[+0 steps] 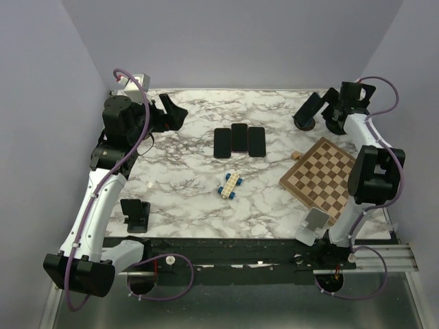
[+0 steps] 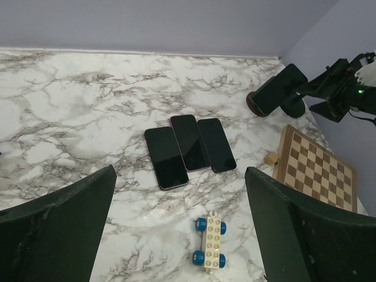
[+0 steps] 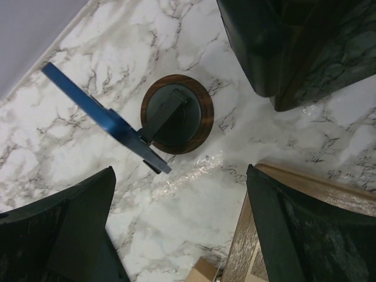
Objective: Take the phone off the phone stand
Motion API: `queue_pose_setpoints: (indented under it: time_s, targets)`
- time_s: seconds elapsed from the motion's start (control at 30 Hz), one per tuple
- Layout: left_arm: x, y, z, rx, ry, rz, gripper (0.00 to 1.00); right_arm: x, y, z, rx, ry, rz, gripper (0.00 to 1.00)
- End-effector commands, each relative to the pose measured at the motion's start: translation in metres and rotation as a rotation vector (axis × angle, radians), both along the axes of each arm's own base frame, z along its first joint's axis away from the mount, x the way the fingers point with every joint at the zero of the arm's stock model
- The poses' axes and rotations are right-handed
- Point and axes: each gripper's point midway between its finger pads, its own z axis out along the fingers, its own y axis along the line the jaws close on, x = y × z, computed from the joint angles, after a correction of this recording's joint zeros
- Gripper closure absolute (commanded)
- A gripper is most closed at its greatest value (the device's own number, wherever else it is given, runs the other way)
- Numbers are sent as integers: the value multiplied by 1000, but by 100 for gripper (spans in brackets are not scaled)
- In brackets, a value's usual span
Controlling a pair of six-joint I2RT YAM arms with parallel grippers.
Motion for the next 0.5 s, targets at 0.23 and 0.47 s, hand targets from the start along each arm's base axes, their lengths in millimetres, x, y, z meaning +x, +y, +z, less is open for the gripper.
queue_pose_setpoints:
  time_s: [0.23,0.47]
  targets:
    - [-1,-3,10,-15,-20,-22,1,30,13,-3,-84,-188,224,5]
    - [2,-2,8,-17,-8,-21,1,46,20,-5,-36,-260,261,17]
